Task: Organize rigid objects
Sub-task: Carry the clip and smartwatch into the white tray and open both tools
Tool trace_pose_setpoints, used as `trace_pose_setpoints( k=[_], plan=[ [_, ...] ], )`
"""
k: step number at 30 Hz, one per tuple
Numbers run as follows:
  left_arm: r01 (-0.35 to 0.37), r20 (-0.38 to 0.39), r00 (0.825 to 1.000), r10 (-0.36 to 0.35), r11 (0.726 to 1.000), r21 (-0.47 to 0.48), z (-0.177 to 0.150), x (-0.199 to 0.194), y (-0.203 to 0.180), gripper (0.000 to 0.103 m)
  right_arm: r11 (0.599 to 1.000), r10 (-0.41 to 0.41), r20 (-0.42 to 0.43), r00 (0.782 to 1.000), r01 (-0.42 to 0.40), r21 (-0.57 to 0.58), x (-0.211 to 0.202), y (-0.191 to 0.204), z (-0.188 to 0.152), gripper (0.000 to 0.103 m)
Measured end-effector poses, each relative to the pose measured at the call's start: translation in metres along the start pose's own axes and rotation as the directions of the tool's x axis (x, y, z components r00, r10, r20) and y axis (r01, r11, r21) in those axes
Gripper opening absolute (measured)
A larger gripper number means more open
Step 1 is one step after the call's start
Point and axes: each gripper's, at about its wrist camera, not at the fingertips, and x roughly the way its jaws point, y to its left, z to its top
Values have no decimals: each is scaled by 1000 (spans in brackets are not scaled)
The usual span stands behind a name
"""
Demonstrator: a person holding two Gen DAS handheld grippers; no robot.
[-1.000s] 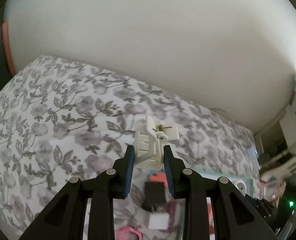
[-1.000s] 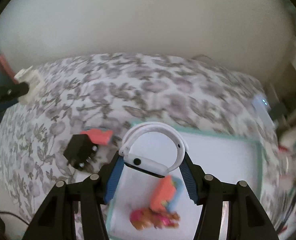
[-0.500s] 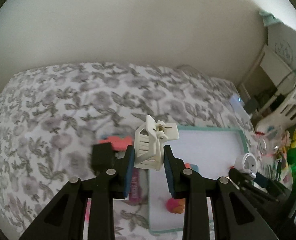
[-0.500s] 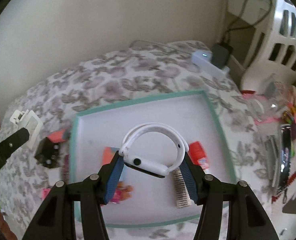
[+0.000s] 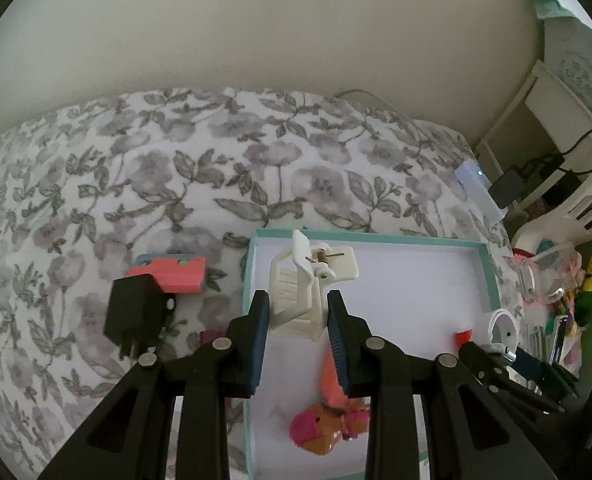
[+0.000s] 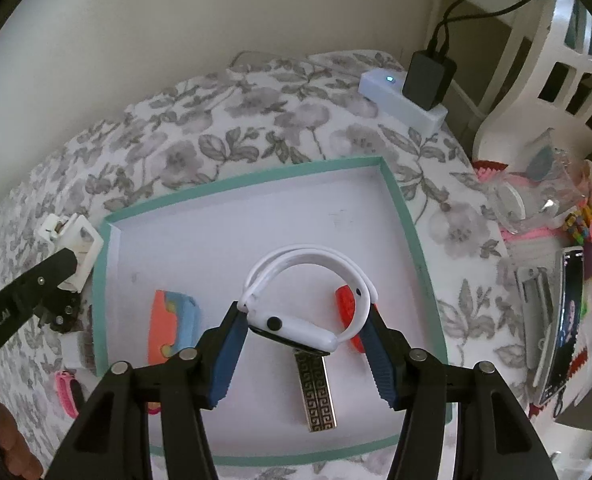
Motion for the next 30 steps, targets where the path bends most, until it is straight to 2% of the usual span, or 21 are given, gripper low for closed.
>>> trace_pose_setpoints(
  k=[11,21,23,30],
  plan=[
    [-33,-41,999,34,999,15,7,32,-4,30,1000,-19,-39,999,19,-16,24,-1,10,60],
    [-46,-92,995,50,998,39,0,54,-13,30,999,-25,-80,996,22,-39,41,4,5,60],
    [-50,-102,993,53,998,38,-2,57,-12,30,997,-54,-70,996,50,-57,42,6,5,61],
    [-64,-139,988,69,997,37,-9,70,-10,28,994,-74,-60,995,69,-84,44,10,4,62]
  ],
)
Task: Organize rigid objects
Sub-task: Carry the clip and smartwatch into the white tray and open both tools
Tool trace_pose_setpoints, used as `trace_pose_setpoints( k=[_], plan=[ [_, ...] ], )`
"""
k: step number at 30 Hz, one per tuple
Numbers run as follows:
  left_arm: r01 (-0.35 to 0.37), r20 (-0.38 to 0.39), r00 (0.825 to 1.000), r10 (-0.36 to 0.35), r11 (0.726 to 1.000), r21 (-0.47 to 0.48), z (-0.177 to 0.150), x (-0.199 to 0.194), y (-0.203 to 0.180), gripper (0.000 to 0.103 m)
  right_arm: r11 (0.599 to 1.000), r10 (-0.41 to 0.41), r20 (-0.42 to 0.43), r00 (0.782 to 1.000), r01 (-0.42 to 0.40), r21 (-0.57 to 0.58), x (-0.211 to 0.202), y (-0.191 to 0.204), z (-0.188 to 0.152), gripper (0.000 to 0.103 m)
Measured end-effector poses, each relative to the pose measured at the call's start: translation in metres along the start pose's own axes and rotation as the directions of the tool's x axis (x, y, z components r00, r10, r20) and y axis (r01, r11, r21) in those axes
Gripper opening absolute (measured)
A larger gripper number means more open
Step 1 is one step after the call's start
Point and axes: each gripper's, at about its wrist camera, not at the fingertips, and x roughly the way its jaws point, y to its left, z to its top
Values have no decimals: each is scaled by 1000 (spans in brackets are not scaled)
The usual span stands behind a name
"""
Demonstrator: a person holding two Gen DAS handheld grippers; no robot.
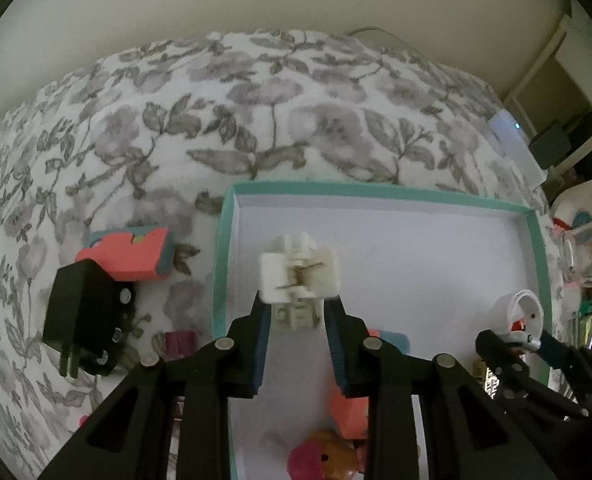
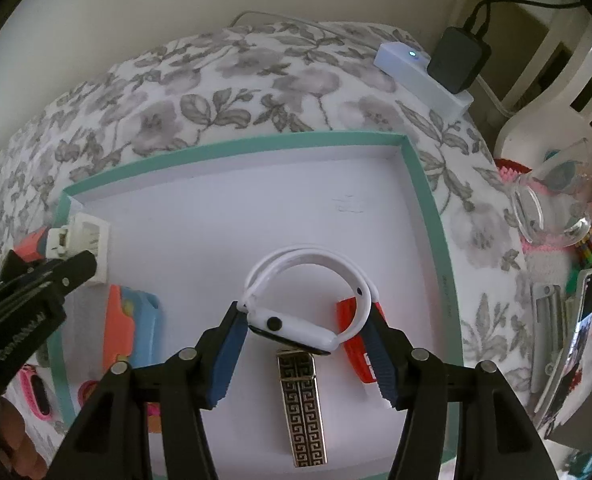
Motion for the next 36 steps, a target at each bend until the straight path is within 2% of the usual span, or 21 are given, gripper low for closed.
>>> trace_pose_setpoints(
  k=[13,24,27,28,30,33,36],
  plan=[
    [-8,-16,1000,8,1000,-4,0,2,-2,28,1000,-8,-3,1000,8,-2,-1,1,0,62],
    [-27,22,999,27,1000,0,7,-20,-3,29,999,-22,-11,1000,22,-36,-5,3,3,62],
    [-29,41,999,29,1000,-6,10,-29,-3,32,998,-27,-2,1000,26,-52,-11,5,4,64],
    [-27,47,999,27,1000,-8,11,-32,-2,37,998,-29,1,1000,29,-54,-13,6,5,64],
    [-23,62,998,24,1000,-11,12,-39,-2,43,997,-47,14,999,48,-53,-19,5,6,75],
    [-22,85,996,23,1000,-19,14,-51,0,49,997,-49,33,998,51,-50,-26,3,8,79],
    [-25,105,994,28,999,-26,16,-59,1,54,997,-51,45,998,53,-50,-30,2,11,90]
  ],
)
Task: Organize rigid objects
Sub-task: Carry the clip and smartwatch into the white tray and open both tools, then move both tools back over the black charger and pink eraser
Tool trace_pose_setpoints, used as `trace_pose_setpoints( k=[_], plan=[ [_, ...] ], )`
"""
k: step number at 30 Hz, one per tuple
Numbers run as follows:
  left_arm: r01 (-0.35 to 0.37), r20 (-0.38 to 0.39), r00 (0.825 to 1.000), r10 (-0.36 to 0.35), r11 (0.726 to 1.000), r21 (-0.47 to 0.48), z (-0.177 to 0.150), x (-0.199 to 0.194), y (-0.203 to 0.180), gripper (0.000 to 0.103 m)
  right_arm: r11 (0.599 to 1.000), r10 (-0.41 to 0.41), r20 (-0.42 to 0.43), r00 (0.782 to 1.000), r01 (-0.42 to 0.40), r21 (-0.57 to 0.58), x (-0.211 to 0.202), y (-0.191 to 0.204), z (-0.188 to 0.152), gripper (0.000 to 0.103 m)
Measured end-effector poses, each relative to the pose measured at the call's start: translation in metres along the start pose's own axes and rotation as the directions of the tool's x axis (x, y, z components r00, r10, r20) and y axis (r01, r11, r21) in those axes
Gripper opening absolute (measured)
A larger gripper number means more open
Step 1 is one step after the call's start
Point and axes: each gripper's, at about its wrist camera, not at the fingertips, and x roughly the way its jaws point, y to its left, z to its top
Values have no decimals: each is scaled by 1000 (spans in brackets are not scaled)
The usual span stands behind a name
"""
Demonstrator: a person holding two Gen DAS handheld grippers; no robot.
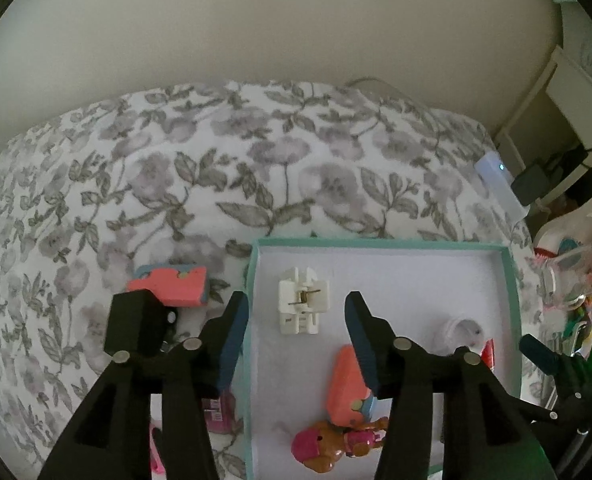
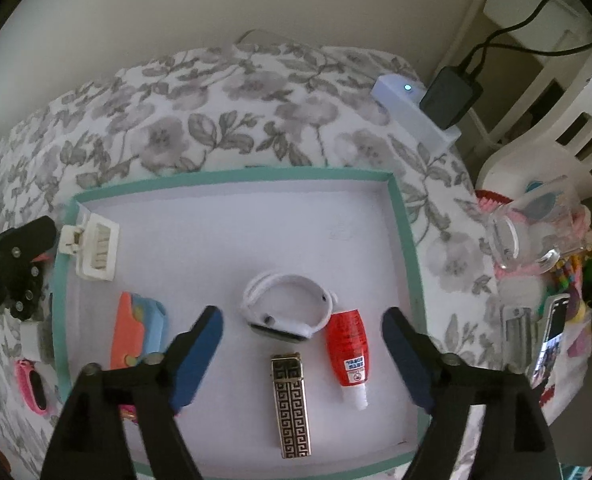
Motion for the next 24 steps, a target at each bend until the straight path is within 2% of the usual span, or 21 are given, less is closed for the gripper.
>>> trace_pose_setpoints(
  k=[2,5,12,13,14,24],
  plan=[
    [-12,11,1000,12,1000,-5,1,-4,2,68,1000,5,10,1000,-5,-7,-2,1,1,94],
    [-32,25,999,33,999,-18,2,-6,6,78,1000,20,35,999,-19,-13,-4,3,2,103],
    [-125,0,992,125,990,-64,1,6,22,83,997,77,67,995,-78,10,-9,6,4,103],
    [-127,-6,992,127,989,-77,1,8,25,91,997,80,66,995,-81,16,-9,5,4,103],
    [-129,-10,992,129,987,-91,1,9,28,94,995,88,65,994,-90,29,-9,4,4,103],
    [-139,-8,990,139,981,-136,1,2,39,94,991,118,145,982,-125,45,-31,4,8,103]
  ],
)
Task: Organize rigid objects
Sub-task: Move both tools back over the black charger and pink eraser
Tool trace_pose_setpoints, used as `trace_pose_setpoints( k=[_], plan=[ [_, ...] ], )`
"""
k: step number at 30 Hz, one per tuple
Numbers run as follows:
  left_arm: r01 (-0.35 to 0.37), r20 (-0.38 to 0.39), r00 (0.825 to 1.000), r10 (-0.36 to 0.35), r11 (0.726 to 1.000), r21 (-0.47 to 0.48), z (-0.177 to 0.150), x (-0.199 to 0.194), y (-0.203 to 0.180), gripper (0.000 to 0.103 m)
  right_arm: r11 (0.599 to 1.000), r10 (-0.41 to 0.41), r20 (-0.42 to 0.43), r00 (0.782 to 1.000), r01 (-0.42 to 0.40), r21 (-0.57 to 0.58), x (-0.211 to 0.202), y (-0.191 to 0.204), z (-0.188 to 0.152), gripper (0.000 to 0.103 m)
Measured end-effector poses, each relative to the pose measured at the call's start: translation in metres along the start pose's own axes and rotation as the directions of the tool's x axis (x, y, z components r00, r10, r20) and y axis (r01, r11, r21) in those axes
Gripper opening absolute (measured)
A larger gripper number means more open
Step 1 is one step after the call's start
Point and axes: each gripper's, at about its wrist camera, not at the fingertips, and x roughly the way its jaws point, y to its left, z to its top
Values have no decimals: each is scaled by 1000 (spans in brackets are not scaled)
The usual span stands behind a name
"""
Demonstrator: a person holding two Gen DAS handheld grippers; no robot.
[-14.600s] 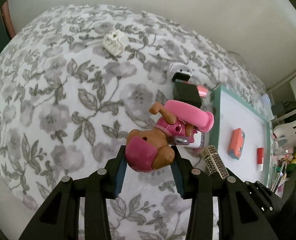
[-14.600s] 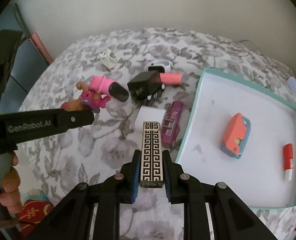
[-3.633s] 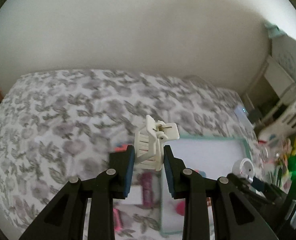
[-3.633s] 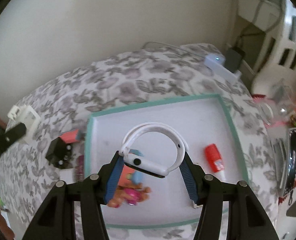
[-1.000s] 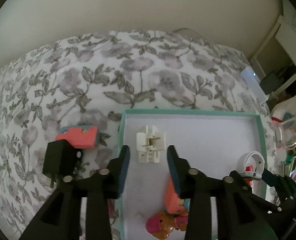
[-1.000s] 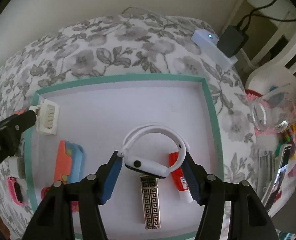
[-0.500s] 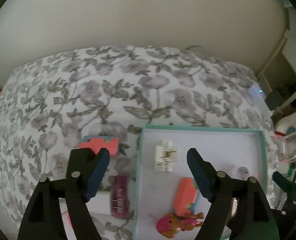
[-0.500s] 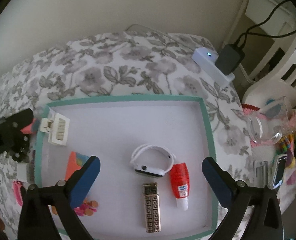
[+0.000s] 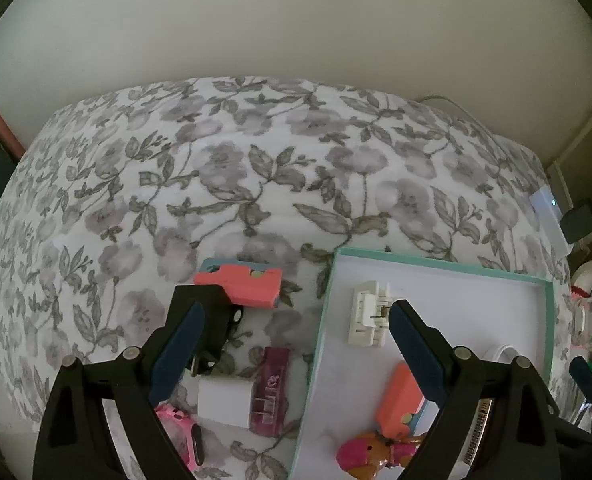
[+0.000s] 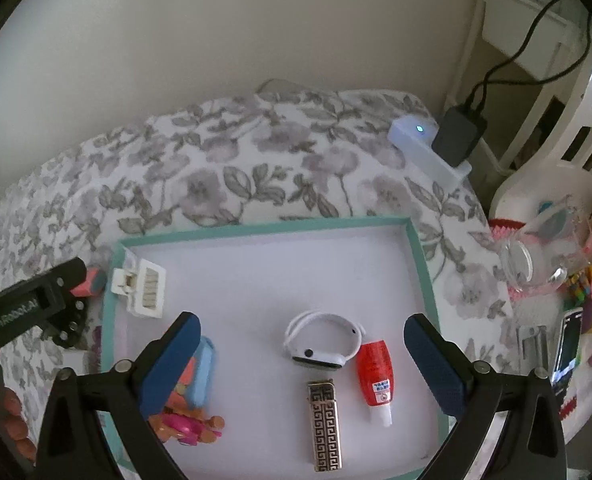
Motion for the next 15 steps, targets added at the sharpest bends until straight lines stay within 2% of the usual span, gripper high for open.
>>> trace_pose_setpoints(
  k=[5,10,15],
  plan=[
    [14,11,1000,-14,999,-38,1,-13,16,94,999,49,41,998,-49,9,-15,8,2,103],
    [12,41,999,-9,997,-78,4,-29,37,94,997,40,71,997,-35,-68,-29,32,2,103],
    [-4,67,998,12,993,-118,4,-45,64,94,989,98,65,993,-89,-121,-33,65,-1,103]
  ],
)
